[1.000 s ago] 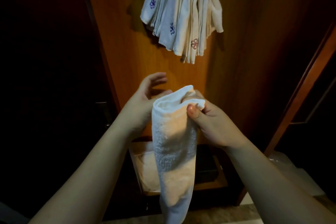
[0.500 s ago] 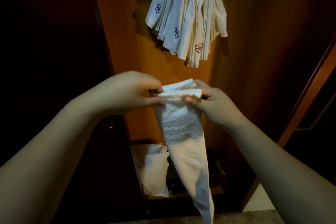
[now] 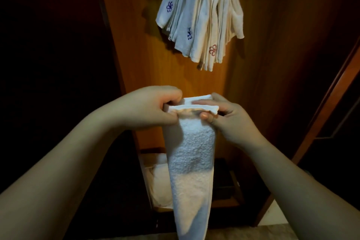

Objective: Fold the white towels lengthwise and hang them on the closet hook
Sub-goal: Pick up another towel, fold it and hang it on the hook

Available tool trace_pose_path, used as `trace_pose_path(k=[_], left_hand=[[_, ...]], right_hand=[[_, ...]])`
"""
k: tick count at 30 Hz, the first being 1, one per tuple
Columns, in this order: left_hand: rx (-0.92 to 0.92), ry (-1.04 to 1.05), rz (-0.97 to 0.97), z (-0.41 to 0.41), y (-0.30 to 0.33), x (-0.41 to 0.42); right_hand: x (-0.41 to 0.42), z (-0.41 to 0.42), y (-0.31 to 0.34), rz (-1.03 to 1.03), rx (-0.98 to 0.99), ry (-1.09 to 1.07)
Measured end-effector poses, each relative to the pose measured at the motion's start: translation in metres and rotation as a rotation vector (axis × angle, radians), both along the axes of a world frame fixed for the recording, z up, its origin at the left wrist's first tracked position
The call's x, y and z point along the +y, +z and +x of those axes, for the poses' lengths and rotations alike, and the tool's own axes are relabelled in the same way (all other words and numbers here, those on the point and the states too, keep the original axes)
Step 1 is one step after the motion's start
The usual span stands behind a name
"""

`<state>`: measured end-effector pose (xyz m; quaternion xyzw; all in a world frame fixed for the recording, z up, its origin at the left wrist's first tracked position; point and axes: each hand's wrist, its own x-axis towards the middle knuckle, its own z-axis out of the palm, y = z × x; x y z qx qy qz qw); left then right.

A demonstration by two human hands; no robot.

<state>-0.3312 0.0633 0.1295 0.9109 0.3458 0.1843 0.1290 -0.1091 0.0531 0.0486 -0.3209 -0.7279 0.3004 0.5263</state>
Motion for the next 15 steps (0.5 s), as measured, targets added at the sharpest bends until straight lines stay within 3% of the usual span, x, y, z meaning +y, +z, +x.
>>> trace_pose_path(k=[6,9,11,13,15], left_hand=[[-0.021,-0.125,-0.070,-0.003,0.007,-0.002],[-0.048,-0.154,-0.107,-0.010,0.005,0.000],[-0.302,-0.134,-0.234,-0.012,-0.003,0.005],[-0.775,-0.116,-0.475,-0.009,-0.015,0.006],[-1.056,-0.109,-0.723,-0.006,-0.033,0.009]], right_hand=[[-0.001,-0.004,0.006,-0.207,0.109,0.132],[0.002,-0.006,0.013,-0.220,0.054,0.142],[0.003,-0.007,0.018,-0.173,0.071,0.144],[0.006,-0.010,0.027,-0.108,0.147,0.158],[0.011,-0.014,0.035,-0.048,0.208,0.154]])
